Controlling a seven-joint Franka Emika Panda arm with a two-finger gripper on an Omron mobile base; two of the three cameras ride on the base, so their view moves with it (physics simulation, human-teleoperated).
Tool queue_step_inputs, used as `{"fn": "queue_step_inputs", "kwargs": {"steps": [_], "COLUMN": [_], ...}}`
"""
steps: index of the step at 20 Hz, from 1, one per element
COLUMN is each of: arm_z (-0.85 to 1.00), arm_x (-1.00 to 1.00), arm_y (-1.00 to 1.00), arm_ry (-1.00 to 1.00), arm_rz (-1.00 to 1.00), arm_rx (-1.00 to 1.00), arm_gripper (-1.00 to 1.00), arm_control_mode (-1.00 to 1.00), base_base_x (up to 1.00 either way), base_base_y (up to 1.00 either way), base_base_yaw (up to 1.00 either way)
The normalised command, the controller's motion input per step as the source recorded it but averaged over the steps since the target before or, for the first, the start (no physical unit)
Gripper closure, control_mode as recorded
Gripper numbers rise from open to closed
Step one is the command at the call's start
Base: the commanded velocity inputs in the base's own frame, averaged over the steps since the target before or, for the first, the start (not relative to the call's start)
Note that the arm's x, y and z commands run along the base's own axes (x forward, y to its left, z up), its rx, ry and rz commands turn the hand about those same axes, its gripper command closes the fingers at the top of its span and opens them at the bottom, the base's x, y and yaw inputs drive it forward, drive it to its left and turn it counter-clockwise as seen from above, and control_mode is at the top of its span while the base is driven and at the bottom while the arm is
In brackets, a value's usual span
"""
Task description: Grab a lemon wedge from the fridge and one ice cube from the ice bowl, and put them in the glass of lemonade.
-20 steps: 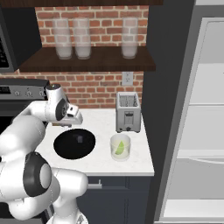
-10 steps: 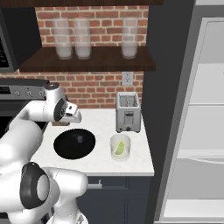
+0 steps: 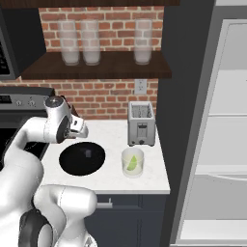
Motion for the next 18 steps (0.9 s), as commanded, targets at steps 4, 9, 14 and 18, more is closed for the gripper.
{"fn": "queue_step_inputs", "kwargs": {"steps": [4, 9, 14, 18], "arm_z": [0.04, 0.09, 0.47, 0.43], "arm_x": [-0.12, 0.08, 0.3, 0.33], "arm_y": [-0.41, -0.44, -0.56, -0.7], "arm_ry": [-0.06, 0.03, 0.24, 0.33], "arm_rz": [0.0, -0.02, -0.03, -0.05], "arm_rx": [0.09, -0.06, -0.28, -0.27], "arm_gripper": [1.0, 1.0, 1.0, 1.0], "arm_control_mode": [-1.0, -1.0, -1.0, -1.0], "base_base_x": [0.0, 0.0, 0.0, 0.0], "base_base_y": [0.0, 0.0, 0.0, 0.0], "base_base_yaw": [0.0, 0.0, 0.0, 0.0]}}
